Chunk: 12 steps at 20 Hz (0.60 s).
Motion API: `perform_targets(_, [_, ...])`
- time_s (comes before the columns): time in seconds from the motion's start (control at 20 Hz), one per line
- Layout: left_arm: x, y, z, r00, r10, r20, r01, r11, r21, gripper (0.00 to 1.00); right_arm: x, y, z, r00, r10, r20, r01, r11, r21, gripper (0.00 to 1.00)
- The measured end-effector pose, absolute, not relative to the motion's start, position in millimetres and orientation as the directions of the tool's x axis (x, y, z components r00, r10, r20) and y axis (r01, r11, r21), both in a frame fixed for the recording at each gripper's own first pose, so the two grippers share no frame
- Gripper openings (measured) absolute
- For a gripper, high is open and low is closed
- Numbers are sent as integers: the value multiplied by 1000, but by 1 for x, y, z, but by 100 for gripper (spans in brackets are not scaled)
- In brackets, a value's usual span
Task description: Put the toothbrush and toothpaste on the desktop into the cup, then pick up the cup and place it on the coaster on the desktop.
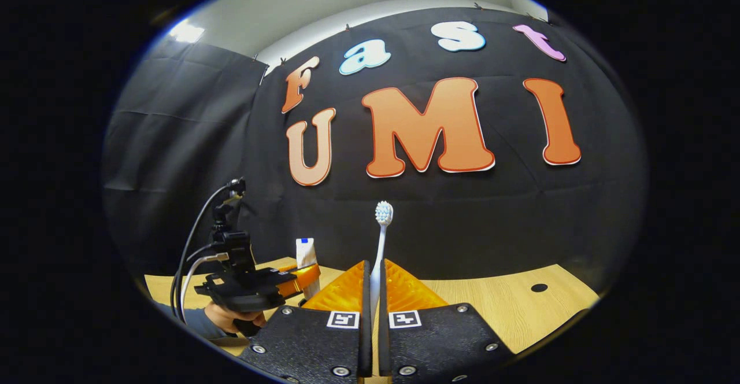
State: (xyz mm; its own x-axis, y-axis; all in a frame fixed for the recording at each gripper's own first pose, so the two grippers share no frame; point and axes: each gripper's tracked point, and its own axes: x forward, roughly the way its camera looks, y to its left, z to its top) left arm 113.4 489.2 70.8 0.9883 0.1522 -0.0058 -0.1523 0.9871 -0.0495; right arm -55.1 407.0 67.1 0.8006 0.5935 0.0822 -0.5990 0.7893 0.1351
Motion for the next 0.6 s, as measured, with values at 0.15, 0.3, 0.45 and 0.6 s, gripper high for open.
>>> perform_targets(0.15, [110, 488, 65, 988, 153, -3, -153, 987, -44, 10, -51, 413, 67, 802, 590, 94, -597, 790, 136, 5])
perform_targets(0.3, [108, 484, 52, 987, 159, -30, -159, 987, -5, 11, -48, 428, 64, 801, 592, 88, -598, 787, 150, 5])
perform_targets(0.45, [106, 475, 47, 990, 138, -43, -138, 990, -11, 16, -49, 430, 61, 797, 599, 72, -603, 785, 142, 5])
perform_targets(0.6, [99, 469, 42, 989, 124, -76, -125, 992, -7, 22, -52, 429, 62, 794, 603, 69, -607, 784, 132, 5])
